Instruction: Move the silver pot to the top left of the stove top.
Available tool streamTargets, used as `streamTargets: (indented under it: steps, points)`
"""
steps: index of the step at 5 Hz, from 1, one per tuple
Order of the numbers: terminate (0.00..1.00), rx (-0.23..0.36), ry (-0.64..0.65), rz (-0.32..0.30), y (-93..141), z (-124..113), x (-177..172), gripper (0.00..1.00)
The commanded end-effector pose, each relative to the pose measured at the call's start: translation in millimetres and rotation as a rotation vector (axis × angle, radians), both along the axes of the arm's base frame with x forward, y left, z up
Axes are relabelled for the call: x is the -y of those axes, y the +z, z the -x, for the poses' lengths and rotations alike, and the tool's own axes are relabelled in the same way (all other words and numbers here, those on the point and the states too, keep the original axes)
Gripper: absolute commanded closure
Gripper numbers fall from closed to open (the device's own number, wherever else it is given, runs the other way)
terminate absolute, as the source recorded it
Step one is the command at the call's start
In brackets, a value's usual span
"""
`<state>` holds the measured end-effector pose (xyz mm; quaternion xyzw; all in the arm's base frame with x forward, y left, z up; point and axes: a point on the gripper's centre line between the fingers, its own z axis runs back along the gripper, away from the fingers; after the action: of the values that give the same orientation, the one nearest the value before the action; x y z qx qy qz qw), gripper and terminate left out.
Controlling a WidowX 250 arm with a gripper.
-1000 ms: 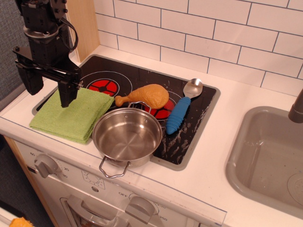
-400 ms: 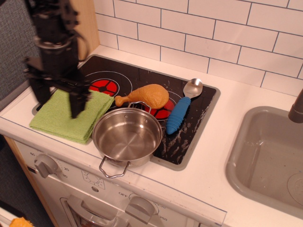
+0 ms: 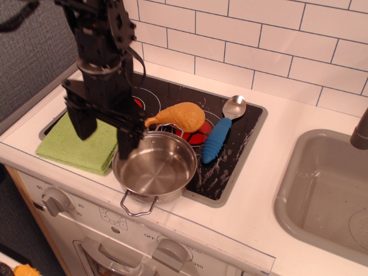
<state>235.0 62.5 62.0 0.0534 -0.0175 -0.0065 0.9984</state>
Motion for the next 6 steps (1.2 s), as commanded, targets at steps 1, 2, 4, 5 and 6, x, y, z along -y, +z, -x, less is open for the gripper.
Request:
streamTargets:
  steps: [1,2,4,5,6]
  points:
    - [0.0,-0.091,0.076,0.076,-47.4,-7.3,-11.2,0.0]
    - [0.0,-0.094,0.093,0.107,-61.4,-5.9,-12.0,0.0]
    - [0.0,-0.077,0.069,0.074,-53.9,-4.4,-3.6,1.0]
    - [0.0,-0.078,0.071,0.069,-53.7,-3.6,-0.8,1.0]
    - [0.0,-0.057,0.077,0.051,-40.7,-4.1,3.3,1.0]
